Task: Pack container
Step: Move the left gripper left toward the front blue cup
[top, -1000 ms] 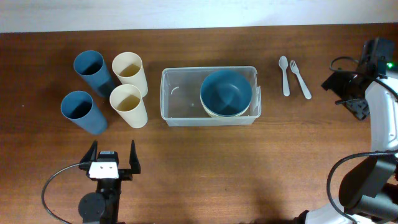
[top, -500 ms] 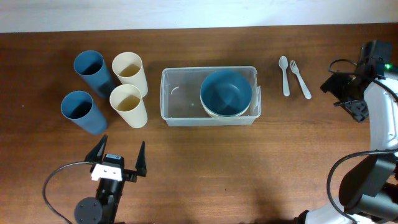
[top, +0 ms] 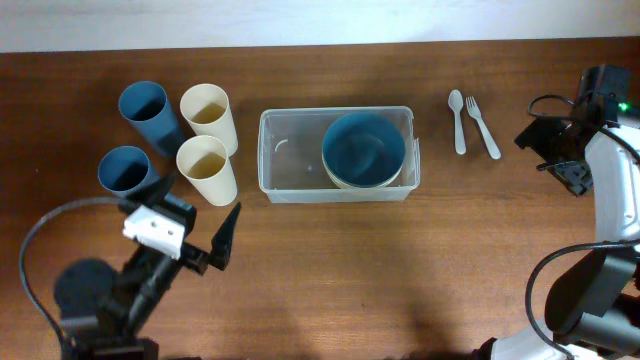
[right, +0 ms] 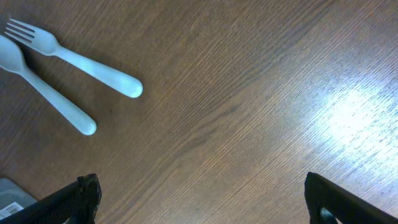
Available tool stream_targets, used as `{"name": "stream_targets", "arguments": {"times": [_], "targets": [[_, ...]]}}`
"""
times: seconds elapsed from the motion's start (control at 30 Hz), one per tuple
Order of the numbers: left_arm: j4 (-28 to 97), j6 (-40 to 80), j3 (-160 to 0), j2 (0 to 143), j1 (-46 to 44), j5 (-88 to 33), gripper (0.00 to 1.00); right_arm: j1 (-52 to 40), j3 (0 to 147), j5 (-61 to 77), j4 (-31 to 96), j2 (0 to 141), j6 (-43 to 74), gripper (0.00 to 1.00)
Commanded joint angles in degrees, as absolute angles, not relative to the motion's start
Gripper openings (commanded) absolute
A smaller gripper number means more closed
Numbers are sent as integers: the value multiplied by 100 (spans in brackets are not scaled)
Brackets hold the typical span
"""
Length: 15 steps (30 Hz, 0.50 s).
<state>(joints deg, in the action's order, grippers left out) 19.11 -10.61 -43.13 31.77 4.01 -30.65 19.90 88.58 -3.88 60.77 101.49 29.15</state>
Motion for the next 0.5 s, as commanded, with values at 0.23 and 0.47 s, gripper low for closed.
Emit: {"name": "stream_targets", "arguments": {"times": [0.23, 0.47], "targets": [[2655, -738, -5616, 4703, 419, -3719, 100, 1997, 8812, -497, 6062, 10154, 2915, 99], [5328, -722, -7929, 6582, 370, -3251, 100, 1997, 8812, -499, 6062, 10154, 2915, 99]]}}
